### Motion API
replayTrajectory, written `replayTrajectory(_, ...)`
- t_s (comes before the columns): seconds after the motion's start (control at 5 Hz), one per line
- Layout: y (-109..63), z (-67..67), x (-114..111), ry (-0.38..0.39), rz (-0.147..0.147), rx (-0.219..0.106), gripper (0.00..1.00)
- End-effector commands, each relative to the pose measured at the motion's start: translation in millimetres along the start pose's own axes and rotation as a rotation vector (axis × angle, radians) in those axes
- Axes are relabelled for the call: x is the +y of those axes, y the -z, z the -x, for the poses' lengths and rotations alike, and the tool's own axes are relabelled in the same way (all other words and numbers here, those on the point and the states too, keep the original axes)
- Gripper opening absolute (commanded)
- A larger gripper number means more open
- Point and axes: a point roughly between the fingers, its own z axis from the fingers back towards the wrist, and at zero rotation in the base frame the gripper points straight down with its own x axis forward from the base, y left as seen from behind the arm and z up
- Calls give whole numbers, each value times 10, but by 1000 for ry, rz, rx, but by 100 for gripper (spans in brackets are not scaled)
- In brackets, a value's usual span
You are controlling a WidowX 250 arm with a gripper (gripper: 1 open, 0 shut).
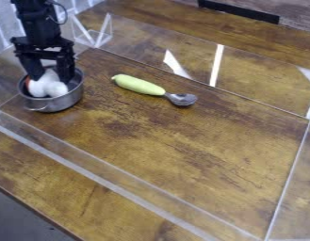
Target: Remove the mushroom from the silver pot and put it on the table
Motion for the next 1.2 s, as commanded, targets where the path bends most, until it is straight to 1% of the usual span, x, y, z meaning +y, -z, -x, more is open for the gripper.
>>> replayTrajectory(0.0, -43, -160, 140, -36, -10, -38, 100)
replayTrajectory(0.2, -9, -313, 105, -37, -1, -52, 100)
replayTrajectory(0.4, 56, -406, 87, -34, 1, -57, 100)
replayTrajectory(0.6, 130, -458, 81, -33, 0, -54, 100)
replayTrajectory(0.8, 205, -489, 75, -34, -2, -48, 0)
replayTrajectory(1.0, 254, -509, 78, -36, -3, -44, 0)
